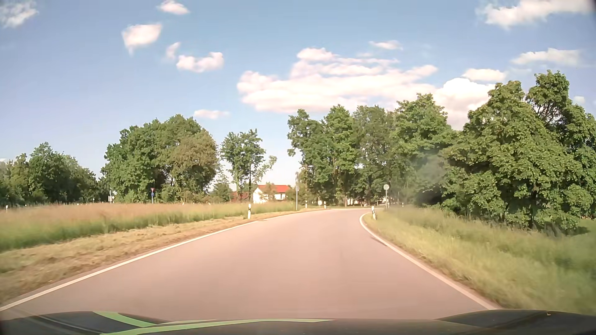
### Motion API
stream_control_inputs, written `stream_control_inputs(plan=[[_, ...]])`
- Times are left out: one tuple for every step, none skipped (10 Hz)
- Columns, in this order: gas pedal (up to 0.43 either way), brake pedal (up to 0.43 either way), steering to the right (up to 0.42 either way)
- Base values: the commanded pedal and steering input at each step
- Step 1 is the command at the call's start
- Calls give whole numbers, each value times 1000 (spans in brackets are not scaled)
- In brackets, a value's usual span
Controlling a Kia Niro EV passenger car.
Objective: Follow the waypoints while adhering to traffic rules and regulations
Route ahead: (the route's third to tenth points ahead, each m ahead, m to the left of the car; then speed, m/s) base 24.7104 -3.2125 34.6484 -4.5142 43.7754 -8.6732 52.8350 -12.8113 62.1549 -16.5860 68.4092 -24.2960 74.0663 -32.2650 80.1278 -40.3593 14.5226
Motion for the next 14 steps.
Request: stream_control_inputs(plan=[[79,0,26],[79,0,26],[79,0,27],[79,0,28],[79,0,28],[79,0,29],[79,0,30],[67,0,31],[47,0,32],[0,0,33],[0,0,34],[0,0,34],[0,0,34],[0,0,36]])
